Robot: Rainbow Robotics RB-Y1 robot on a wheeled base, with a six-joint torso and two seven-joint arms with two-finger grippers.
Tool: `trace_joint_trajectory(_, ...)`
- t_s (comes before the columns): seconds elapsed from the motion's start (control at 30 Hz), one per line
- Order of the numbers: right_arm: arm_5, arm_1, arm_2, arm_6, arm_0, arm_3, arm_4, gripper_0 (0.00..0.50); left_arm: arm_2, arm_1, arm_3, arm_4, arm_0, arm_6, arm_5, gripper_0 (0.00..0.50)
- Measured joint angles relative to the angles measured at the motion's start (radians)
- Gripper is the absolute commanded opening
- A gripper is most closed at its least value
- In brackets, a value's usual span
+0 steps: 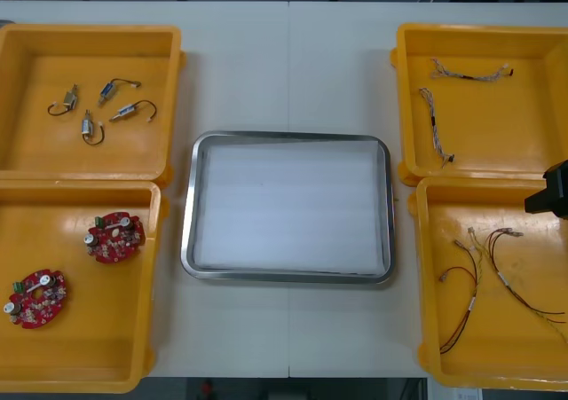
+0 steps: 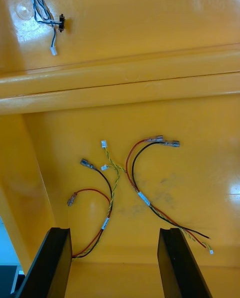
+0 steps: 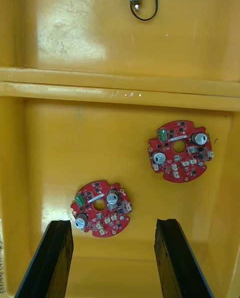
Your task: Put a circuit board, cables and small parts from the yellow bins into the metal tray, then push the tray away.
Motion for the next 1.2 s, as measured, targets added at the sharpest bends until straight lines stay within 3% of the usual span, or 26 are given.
trace_joint_trajectory(1.2, 0.000, 0.000, 0.000, 0.000, 0.000, 0.000, 0.000, 0.500, 0.000, 0.000, 0.000, 0.000, 0.000, 0.000, 0.000, 0.500)
